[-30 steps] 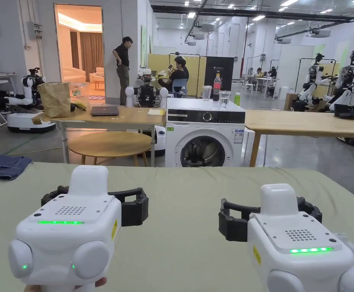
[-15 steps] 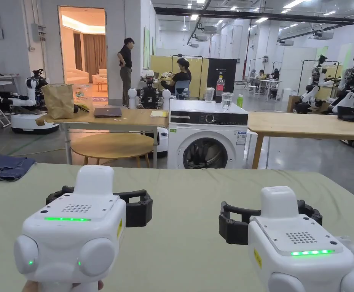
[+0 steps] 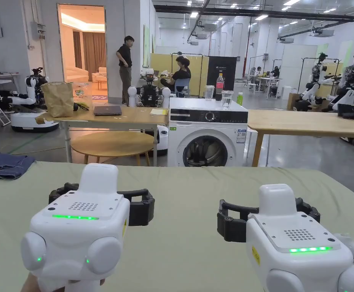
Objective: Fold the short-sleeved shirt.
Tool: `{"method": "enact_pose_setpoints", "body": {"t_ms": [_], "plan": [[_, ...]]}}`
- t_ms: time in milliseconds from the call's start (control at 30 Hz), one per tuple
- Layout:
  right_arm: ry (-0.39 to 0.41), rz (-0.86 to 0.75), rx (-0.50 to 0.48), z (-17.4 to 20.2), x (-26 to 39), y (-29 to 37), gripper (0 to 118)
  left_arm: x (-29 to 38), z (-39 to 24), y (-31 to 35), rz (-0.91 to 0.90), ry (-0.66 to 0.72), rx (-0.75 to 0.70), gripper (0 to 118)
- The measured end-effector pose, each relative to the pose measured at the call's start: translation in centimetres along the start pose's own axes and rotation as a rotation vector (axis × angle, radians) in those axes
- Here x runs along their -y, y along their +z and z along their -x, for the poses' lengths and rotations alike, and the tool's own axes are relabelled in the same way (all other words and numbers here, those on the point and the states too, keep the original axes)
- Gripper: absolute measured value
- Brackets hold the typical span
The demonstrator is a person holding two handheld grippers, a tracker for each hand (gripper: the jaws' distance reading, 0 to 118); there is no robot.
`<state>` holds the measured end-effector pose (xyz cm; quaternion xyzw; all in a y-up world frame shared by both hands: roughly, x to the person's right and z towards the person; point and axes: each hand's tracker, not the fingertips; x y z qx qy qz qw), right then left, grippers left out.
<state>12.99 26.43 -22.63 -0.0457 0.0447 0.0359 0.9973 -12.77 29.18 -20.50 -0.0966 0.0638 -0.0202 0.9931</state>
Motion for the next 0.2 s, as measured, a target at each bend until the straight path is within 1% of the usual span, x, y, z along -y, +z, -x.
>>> {"method": "enact_pose_setpoints", "body": {"t_ms": [67, 100, 200], "plan": [[-0.005, 0.002, -0.004, -0.01, 0.05, 0.04, 118, -0.29, 0.38, -0.58, 0.066, 0.042, -0.010, 118], [-0.008, 0.003, -0.007, -0.01, 0.05, 0.03, 118, -0.40, 0.61, -0.84, 0.074, 0.080, -0.014, 118], [-0.006, 0.004, -0.011, -0.01, 0.00, 0.02, 118, -0.31, 0.96, -0.66, 0.058, 0.137, -0.033, 118]]}}
